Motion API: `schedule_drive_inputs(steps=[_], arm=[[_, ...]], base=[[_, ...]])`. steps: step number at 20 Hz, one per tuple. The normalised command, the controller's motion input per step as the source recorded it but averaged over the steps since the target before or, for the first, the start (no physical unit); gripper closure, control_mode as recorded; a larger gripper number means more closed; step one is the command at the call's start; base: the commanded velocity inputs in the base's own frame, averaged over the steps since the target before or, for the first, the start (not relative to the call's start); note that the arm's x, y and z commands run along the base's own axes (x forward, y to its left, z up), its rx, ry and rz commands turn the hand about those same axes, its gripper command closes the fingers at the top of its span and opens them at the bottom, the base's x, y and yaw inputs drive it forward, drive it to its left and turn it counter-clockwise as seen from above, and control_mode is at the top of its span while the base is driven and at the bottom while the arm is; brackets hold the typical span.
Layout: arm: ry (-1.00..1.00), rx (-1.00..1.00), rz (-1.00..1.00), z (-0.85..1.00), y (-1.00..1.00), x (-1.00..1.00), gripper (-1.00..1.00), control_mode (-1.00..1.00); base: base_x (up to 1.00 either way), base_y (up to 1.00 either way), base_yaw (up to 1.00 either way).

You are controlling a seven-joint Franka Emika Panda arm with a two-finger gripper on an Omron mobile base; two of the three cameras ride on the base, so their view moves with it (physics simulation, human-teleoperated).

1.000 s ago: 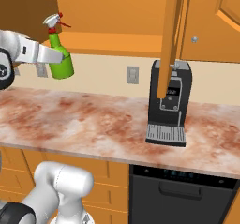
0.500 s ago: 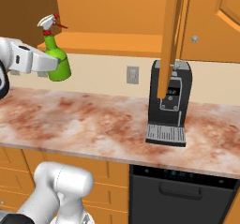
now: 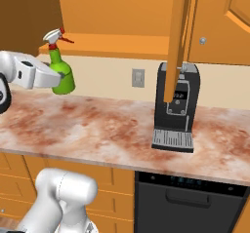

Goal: Move the cutting board and knife to the sink. Then move spray from the cabinet to the counter.

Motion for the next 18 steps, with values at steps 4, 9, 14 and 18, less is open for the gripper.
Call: schedule_drive_inputs(steps=[4, 9, 14, 18], arm=[[0.00, 0.00, 0.00, -0.04, 0.00, 0.00, 1.00, -1.00], [0.00, 0.00, 0.00, 0.00, 0.00, 0.00, 1.00, -1.00], [0.00, 0.00, 0.00, 0.00, 0.00, -0.02, 1.00, 1.00], [0.00, 0.00, 0.00, 0.00, 0.00, 0.00, 1.00, 1.00]], base=[[0.00, 0.00, 0.00], [0.00, 0.00, 0.00], [-0.14, 0.00, -0.03], [-0.55, -0.01, -0.28]])
